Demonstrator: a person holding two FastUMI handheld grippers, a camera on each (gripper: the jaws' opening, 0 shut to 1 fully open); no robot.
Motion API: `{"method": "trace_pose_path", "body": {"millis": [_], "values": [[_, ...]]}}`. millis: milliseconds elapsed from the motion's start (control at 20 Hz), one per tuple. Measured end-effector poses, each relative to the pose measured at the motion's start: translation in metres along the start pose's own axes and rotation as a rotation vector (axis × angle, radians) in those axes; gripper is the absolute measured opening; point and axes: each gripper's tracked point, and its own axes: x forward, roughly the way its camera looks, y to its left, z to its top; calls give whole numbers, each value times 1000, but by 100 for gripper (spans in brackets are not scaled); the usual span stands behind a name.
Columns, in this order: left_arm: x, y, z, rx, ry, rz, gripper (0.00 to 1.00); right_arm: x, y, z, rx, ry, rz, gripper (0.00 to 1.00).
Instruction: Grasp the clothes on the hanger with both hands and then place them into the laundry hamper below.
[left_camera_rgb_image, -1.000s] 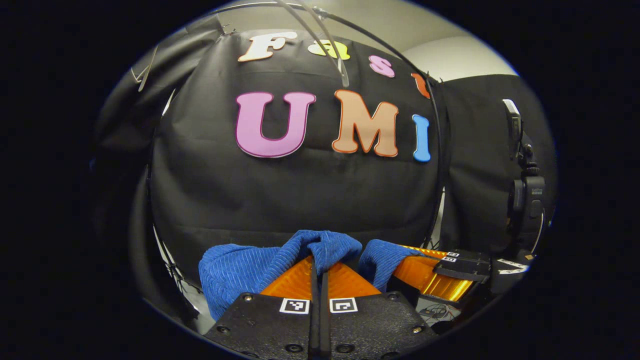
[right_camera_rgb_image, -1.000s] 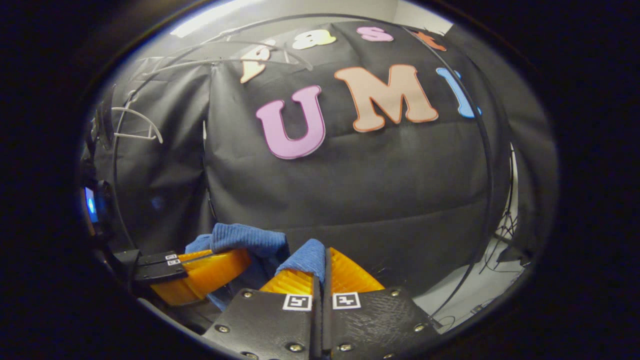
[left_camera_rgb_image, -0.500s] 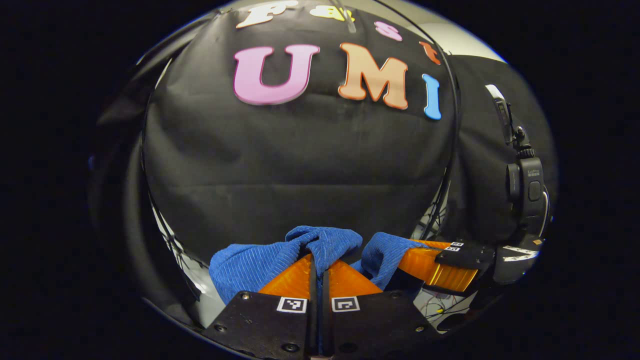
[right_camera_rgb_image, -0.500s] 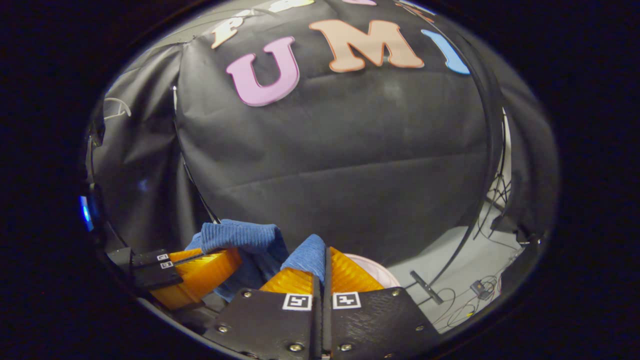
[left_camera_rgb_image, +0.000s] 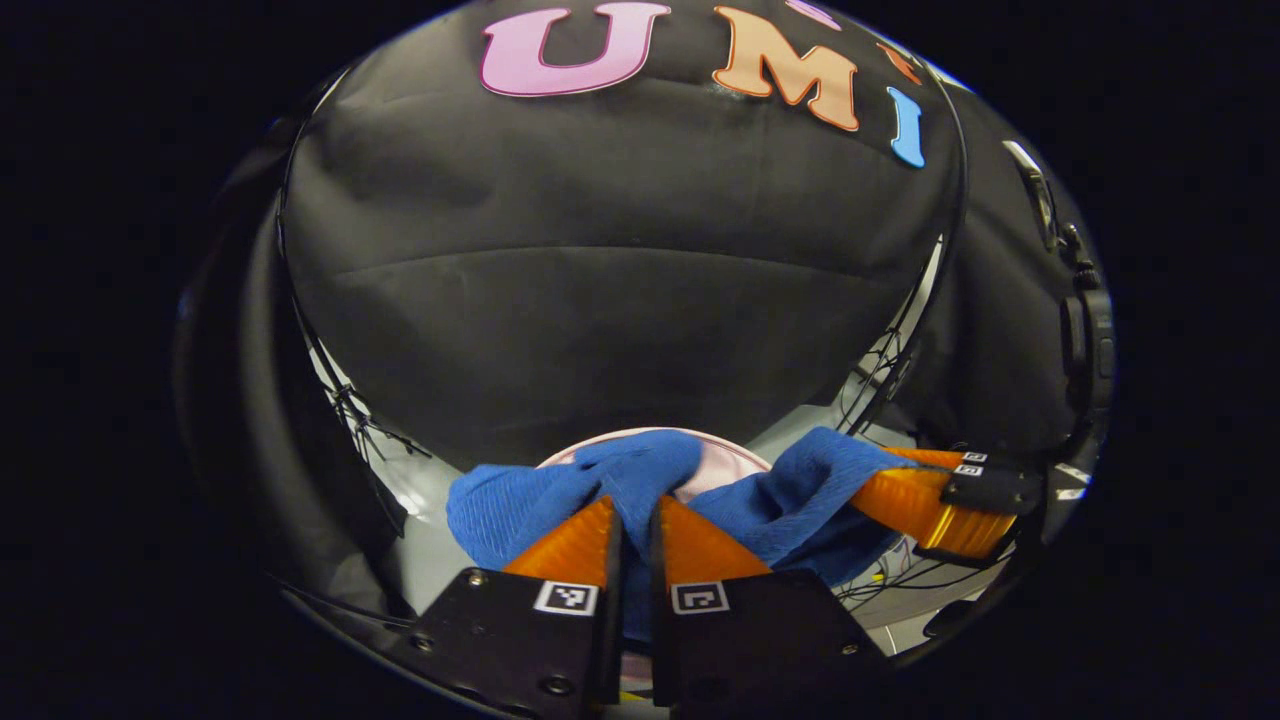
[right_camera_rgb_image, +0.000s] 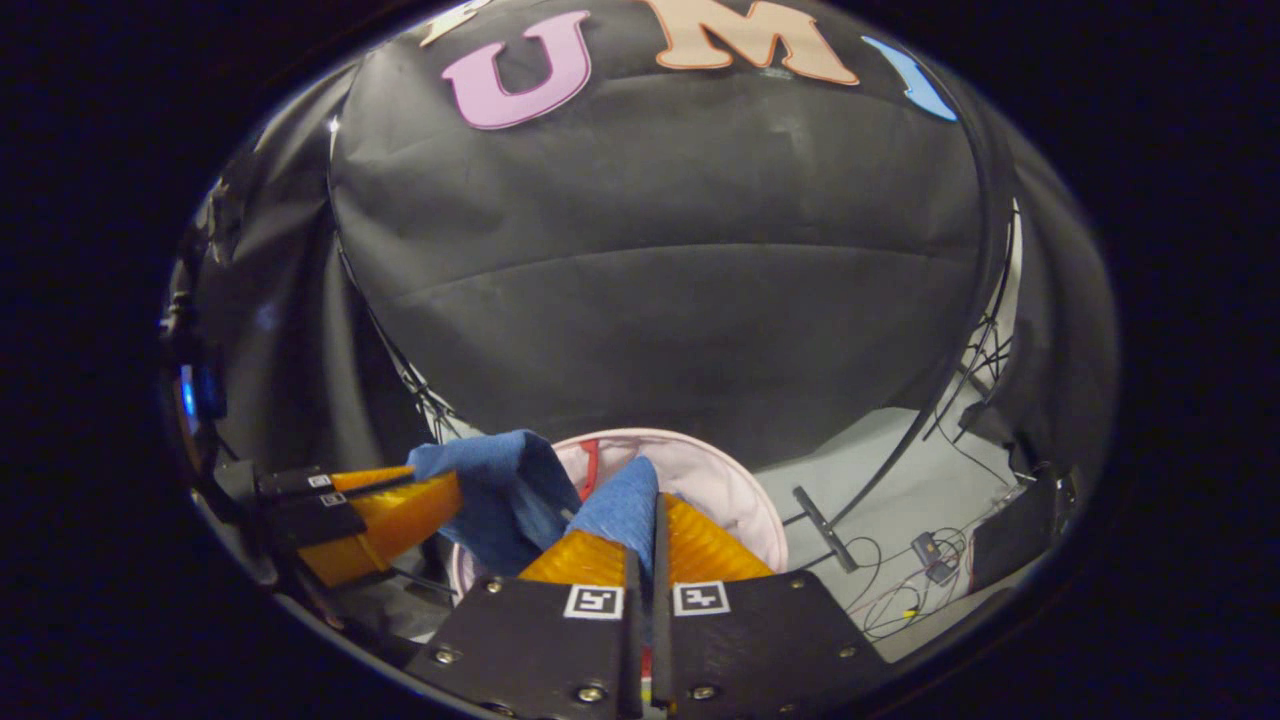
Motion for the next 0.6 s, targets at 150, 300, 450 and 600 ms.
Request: {"method": "trace_pose_path", "body": {"millis": [150, 300, 450, 600], "values": [[-10, -1, 16, 12, -42, 3, 40, -3, 4, -3, 16, 22, 7, 9], [-18, 4, 17, -1, -56, 8, 60, -15, 12, 7, 2, -3, 24, 16], [-33, 2, 25, 39, -87, 20, 86, -30, 14, 20, -39, -44, -2, 26], [-48, 4, 52, 118, -171, 64, 91, -44, 19, 49, -43, -126, -22, 53]]}}
